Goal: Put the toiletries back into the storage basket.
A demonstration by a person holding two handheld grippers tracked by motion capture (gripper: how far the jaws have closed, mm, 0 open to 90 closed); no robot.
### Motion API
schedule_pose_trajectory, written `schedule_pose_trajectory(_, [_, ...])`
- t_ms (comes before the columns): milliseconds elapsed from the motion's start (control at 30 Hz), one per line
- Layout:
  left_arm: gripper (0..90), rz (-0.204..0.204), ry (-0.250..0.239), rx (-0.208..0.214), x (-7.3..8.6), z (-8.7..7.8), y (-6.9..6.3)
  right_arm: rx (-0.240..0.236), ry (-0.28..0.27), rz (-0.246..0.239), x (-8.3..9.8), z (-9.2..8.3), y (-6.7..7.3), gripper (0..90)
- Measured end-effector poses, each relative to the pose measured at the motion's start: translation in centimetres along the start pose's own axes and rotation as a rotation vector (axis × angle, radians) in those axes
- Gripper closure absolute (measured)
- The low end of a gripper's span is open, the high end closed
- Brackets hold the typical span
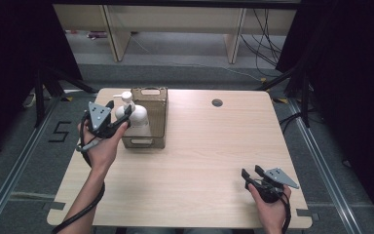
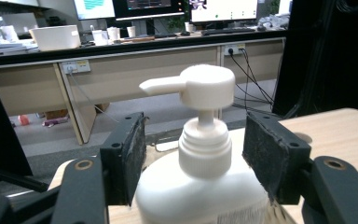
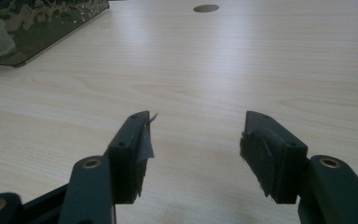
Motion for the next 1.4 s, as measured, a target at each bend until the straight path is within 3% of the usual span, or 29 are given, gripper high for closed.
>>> schedule_pose_trajectory(267, [38.2,0.032,-0.007,0.006,0.8,-2.0,1.0,-0.001,-0.007,0.008,0.0,0.1,0.1,42.7])
schedule_pose_trajectory(467, [38.8,0.032,-0.014,-0.001,1.8,-3.6,1.5,-0.009,-0.004,0.005,0.0,0.1,0.1,42.5])
schedule_pose_trajectory(600, [39.0,0.026,-0.012,-0.012,2.9,-4.6,2.1,0.011,-0.007,0.0,0.0,0.1,-0.1,42.5])
schedule_pose_trajectory(667, [39.1,0.029,-0.007,-0.02,3.6,-5.0,2.4,-0.008,-0.001,0.008,0.0,0.1,0.1,42.5])
schedule_pose_trajectory(933, [39.1,0.017,0.023,-0.026,7.4,-6.2,2.9,0.007,0.013,0.01,0.1,0.0,0.1,42.5])
schedule_pose_trajectory(1000, [39.0,0.019,0.037,-0.016,8.4,-6.3,2.8,0.014,-0.003,-0.009,0.0,0.1,-0.1,42.5])
schedule_pose_trajectory(1100, [38.9,0.035,0.062,0.002,10.1,-6.4,2.4,0.008,0.001,0.01,0.0,0.0,0.1,42.5])
schedule_pose_trajectory(1300, [38.6,0.031,0.1,0.024,12.4,-6.5,2.4,0.012,-0.008,-0.003,0.0,0.1,0.0,42.5])
schedule_pose_trajectory(1400, [38.3,0.003,0.105,0.036,13.3,-6.4,2.6,0.014,-0.006,-0.003,0.0,0.1,0.0,42.5])
Point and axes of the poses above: each handheld gripper's, and its own axes: z roughly forward along the jaws, x roughly out of its underside, y roughly to its left, the point moved 7 cm from there along z, roughly forward along the jaws, and after that the axes turned 2 degrees about -z, right-handed, at the moved point
